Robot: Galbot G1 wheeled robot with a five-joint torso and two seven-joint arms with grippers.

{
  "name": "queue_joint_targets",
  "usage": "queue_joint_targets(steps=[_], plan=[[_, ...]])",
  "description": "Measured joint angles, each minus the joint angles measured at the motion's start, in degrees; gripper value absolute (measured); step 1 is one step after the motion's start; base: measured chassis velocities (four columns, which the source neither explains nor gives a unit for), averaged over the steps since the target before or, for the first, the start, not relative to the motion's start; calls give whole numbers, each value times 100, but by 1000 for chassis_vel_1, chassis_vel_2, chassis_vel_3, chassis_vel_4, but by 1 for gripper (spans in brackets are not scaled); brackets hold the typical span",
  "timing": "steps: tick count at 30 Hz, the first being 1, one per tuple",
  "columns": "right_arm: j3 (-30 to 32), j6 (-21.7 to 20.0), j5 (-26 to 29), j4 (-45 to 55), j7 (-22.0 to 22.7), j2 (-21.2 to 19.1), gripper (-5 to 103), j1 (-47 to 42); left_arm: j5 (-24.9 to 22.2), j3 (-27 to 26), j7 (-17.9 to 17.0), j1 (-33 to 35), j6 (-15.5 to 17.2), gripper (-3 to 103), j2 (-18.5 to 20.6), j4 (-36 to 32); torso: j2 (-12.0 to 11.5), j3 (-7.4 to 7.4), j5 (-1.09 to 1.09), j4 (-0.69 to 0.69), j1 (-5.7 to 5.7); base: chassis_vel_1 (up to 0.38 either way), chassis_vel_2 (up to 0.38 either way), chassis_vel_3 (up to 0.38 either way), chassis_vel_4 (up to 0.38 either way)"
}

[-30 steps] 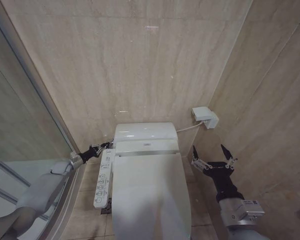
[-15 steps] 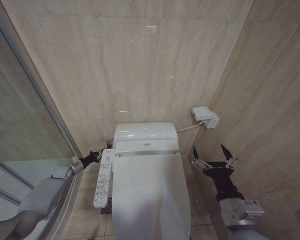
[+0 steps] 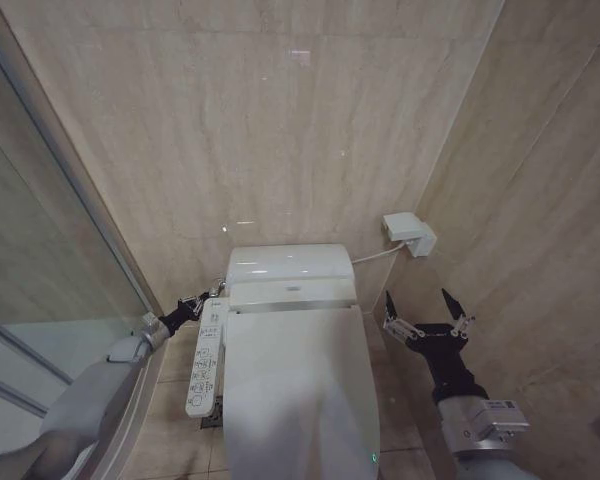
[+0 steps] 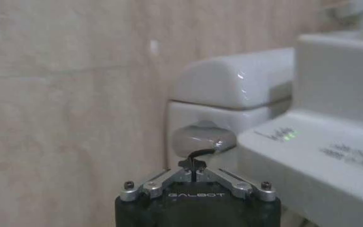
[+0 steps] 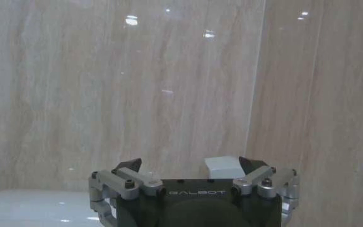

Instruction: Open the toilet lid, clean the toilet bowl with a toilet brush, close the toilet lid, and flush.

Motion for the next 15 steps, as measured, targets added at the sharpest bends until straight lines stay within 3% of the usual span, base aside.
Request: queue_joint_targets(steps=[1,2,3,4,5,6,7,9,12,14,15], plan=[[0,0,0,0,0,0,100,0,0,0,0,0,0,0,0,0,0,0,0,0,0,0,0,0,0],[-2,-2,1,-1,-3,-9,100,2,208,-274,-687,218,-4,0,17,-526,1,-4,0,9,0,0,0,0,0],[-1,3,-1,1,2,2,100,-1,428,-422,-1237,339,70,0,23,-844,4,-10,20,-16,-5,37,10,47,57],[-2,-3,1,-2,-1,-3,100,-4,571,-500,-1679,438,138,0,23,-1074,6,-10,18,-9,-7,-5,53,47,57],[-2,-3,1,-2,-1,-3,100,-4,571,-500,-1679,438,138,0,23,-1074,6,-10,18,-9,-7,-5,53,47,57],[0,-1,0,-2,-1,-1,100,-5,795,-586,-2543,618,406,0,15,-1485,3,-4,1,-5,-4,0,0,0,0],[0,-1,0,-1,-1,-1,100,-1,849,-622,-2968,698,560,0,5,-1727,3,-4,-5,-9,-2,0,0,0,0],[0,-1,0,-1,0,-1,100,0,819,-735,-3691,845,805,0,-25,-2166,3,-6,17,-3,-4,0,0,0,0],[0,-1,0,-1,-1,-1,100,0,684,-775,-3998,940,903,0,-44,-2462,3,-4,-1,-7,-3,0,0,0,0],[0,-1,0,-1,0,-1,100,0,497,-848,-4405,1080,1018,0,-43,-2906,3,-5,10,-2,-3,0,0,0,0],[0,-1,0,-1,0,-1,100,0,497,-848,-4405,1080,1018,0,-43,-2906,3,-5,10,-2,-3,0,0,0,0]])
